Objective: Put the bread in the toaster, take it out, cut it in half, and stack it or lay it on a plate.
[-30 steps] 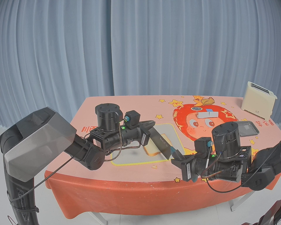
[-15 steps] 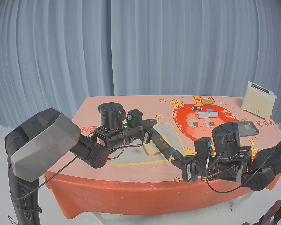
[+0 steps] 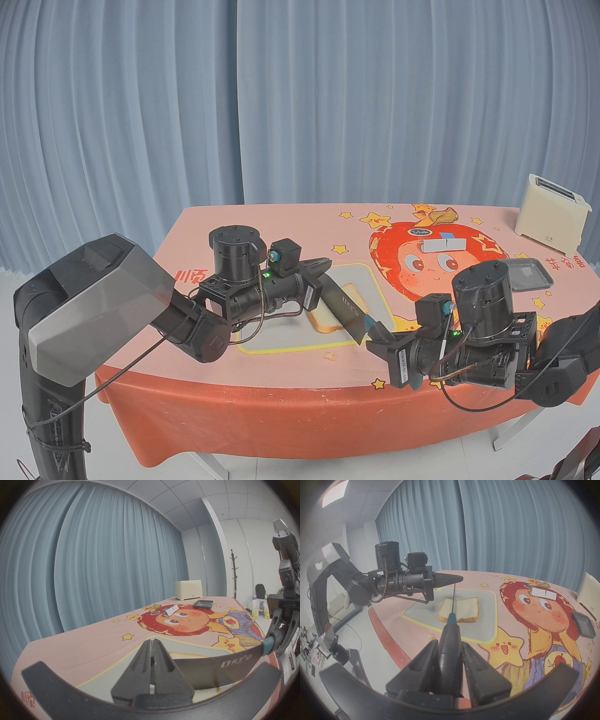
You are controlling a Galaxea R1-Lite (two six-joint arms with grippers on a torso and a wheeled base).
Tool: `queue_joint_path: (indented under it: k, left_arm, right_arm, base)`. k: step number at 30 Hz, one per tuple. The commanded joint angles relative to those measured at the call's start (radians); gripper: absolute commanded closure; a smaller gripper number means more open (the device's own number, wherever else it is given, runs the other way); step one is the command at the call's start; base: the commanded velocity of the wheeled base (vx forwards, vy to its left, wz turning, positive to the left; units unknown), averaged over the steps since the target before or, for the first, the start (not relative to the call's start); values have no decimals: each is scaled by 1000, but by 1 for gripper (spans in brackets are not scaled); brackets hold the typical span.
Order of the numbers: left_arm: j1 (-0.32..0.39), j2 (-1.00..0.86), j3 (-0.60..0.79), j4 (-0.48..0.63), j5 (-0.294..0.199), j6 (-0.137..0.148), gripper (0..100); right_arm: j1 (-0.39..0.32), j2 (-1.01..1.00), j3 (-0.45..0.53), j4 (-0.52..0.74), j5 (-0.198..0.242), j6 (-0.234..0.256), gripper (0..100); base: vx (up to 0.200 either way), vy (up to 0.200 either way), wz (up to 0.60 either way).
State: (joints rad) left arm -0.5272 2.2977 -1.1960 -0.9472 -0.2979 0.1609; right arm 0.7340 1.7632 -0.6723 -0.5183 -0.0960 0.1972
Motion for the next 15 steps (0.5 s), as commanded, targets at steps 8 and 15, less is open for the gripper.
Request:
queue_joint_path:
  k: [8,15]
  left_arm:
    - [15,26,15,4,-1,16,100]
    - [19,49,16,1,-1,22,100]
  right_arm:
    - [2,-1,0,-2,1,1,100]
    - [2,-1,-3,-3,1,1,100]
  base:
    - [0,0,0]
    - [0,0,0]
